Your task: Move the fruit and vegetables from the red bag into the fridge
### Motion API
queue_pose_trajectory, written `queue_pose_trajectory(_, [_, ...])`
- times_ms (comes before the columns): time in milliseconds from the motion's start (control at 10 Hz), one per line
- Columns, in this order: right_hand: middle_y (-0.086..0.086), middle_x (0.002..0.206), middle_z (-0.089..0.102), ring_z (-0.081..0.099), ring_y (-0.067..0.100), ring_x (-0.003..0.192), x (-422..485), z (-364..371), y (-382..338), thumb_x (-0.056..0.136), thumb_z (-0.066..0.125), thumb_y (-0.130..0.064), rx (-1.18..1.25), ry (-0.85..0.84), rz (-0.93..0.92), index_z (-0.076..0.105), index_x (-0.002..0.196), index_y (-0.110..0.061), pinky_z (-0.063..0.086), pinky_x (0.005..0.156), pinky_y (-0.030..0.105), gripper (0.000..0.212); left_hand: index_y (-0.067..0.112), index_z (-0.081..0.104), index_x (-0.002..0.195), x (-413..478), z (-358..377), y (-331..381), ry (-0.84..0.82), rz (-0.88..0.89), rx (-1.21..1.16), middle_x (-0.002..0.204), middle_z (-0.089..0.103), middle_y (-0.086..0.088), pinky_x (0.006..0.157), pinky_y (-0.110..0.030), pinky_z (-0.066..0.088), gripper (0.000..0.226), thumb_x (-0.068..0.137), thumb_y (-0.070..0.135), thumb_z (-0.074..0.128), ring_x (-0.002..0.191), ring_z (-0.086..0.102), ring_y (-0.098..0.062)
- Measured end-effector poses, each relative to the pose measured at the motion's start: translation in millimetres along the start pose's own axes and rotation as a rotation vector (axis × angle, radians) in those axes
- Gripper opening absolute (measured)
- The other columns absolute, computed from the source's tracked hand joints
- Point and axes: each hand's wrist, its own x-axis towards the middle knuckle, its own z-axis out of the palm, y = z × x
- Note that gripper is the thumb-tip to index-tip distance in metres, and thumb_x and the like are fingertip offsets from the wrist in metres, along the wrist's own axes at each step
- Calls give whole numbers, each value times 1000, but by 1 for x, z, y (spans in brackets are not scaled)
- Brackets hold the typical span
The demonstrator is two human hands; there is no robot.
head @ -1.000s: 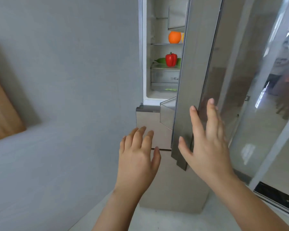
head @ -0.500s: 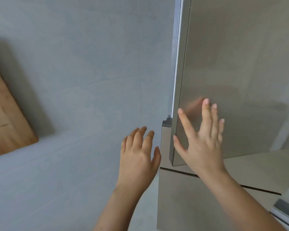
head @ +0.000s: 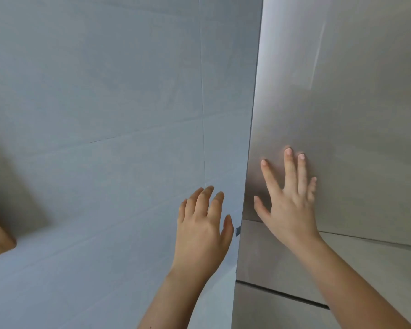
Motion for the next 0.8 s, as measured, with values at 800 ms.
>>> queue_pose_trajectory(800, [24,143,34,21,38,134,28,11,-49,79,43,-29,94,150,-34,49,127,-9,25,101,60,52,3,62,112,47,21,-55,17,34,-17,115,63,-16,87,-52,48,43,84,29,42,109,57,-36])
